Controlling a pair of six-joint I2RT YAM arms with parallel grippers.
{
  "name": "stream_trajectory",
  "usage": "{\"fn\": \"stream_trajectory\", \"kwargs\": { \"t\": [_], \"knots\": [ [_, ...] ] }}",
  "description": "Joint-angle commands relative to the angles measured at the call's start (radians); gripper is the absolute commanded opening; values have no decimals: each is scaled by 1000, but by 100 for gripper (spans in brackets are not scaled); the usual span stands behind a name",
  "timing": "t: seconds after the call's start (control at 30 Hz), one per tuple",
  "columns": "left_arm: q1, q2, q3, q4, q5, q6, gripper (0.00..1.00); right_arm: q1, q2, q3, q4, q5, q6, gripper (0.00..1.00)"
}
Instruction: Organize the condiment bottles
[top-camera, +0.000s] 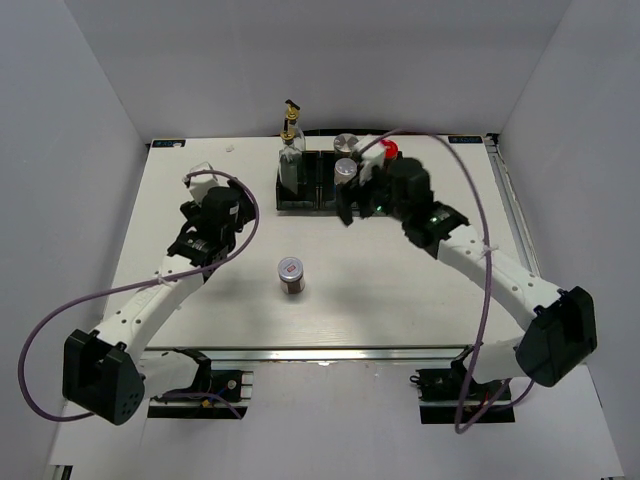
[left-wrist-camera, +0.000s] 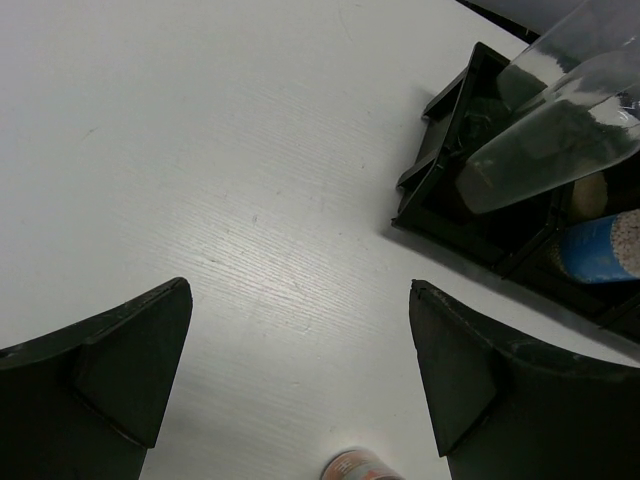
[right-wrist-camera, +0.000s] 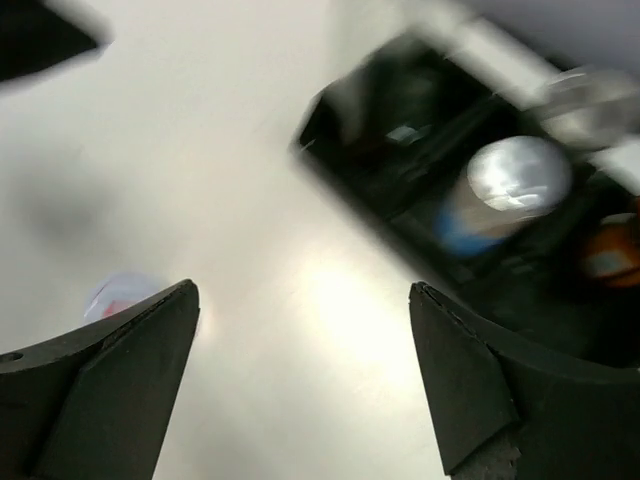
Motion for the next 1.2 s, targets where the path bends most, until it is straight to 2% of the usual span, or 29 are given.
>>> {"fn": "stream_trajectory", "kwargs": {
  "t": [0.0, 0.17, 0.37, 0.63, 0.97, 1.07, 1.1, 1.13, 1.17],
  "knots": [
    [39, -56, -45, 57, 61, -18, 98, 163, -1, -36, -255, 21, -92, 90],
    [60, -89, -87, 58, 52, -11, 98, 276, 41, -94, -229, -70, -134, 89],
    [82, -127, -130, 43, 53, -1, 98, 359, 163, -67, -259, -64, -189, 89],
    [85, -164, -164, 46, 41, 5, 98, 412, 320, 1, -177, -56, -238, 89],
    [85, -162, -167, 46, 21, 11, 98, 425, 443, 87, -54, 13, -194, 89],
    [87, -161, -168, 44, 20, 15, 98, 425, 449, 94, -55, 33, -183, 79],
    [87, -161, -170, 44, 18, 15, 98, 425, 444, 93, -55, 42, -177, 66],
    [87, -161, -170, 46, 18, 17, 98, 425, 438, 88, -48, 53, -168, 58],
    [85, -161, -171, 47, 18, 19, 98, 425, 432, 84, -43, 68, -157, 39]
  ]
}}
